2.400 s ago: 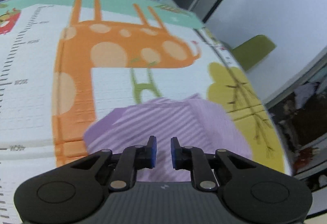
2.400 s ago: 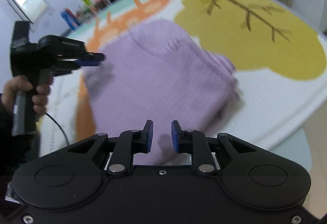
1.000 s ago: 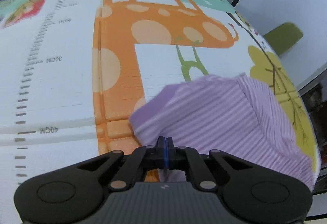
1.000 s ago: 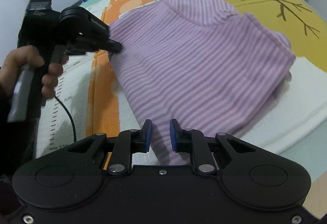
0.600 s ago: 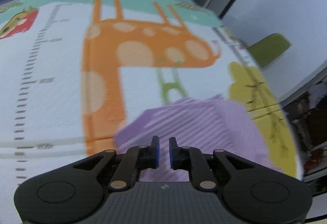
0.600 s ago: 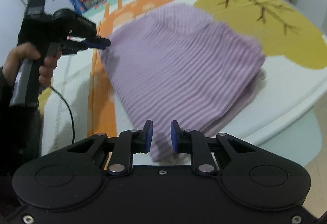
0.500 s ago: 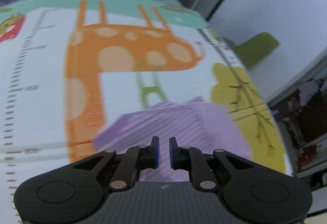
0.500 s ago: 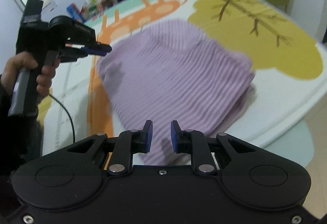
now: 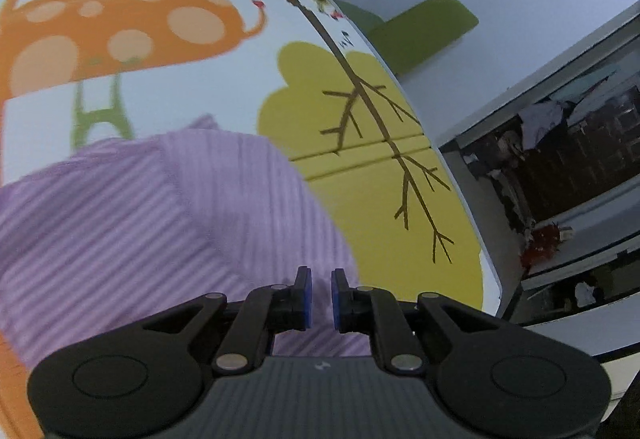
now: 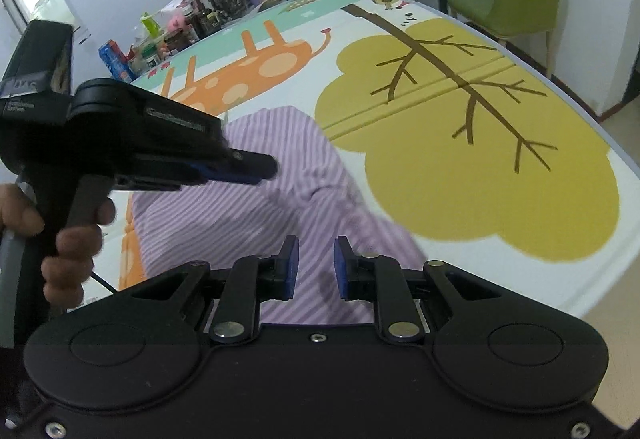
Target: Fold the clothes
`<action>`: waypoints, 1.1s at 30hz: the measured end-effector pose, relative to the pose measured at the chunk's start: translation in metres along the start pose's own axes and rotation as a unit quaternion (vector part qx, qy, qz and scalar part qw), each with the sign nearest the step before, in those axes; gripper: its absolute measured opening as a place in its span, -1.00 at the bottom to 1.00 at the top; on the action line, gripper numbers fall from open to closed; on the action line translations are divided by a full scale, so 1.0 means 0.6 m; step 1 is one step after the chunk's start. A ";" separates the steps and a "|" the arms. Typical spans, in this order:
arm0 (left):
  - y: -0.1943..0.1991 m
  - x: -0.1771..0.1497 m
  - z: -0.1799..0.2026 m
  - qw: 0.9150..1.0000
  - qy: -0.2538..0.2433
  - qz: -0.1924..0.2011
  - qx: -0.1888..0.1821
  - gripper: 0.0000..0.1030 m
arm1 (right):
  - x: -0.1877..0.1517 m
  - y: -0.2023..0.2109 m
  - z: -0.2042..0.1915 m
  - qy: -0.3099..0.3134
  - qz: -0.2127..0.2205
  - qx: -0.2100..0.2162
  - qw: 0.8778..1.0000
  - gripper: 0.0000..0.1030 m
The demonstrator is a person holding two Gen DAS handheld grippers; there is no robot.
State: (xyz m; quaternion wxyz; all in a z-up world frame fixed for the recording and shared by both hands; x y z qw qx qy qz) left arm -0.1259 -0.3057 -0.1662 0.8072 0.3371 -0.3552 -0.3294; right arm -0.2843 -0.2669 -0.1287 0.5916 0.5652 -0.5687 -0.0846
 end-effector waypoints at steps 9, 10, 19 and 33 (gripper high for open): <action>-0.070 0.030 -0.038 0.996 0.037 0.003 0.086 -0.86 | -0.006 -0.066 0.025 0.031 -0.062 0.027 0.997 -0.66; -0.070 0.037 -0.045 0.995 0.042 0.010 0.091 -0.89 | -0.012 -0.073 0.028 0.034 -0.072 0.030 0.996 -0.66; -0.066 0.098 -0.100 0.982 0.076 0.079 0.154 -0.93 | -0.039 -0.086 0.051 0.047 -0.105 0.058 0.992 -0.66; -0.015 0.136 -0.165 0.968 0.121 0.113 0.188 -0.75 | -0.047 -0.065 0.066 0.036 -0.124 0.111 0.985 -0.34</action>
Point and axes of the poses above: each gripper's, at about its wrist camera, not at the fingertips, and y roughly against the way its jaws point, z to its right, x to its top, the point moved 10 cm from there along -y, roughly the way its jaws point
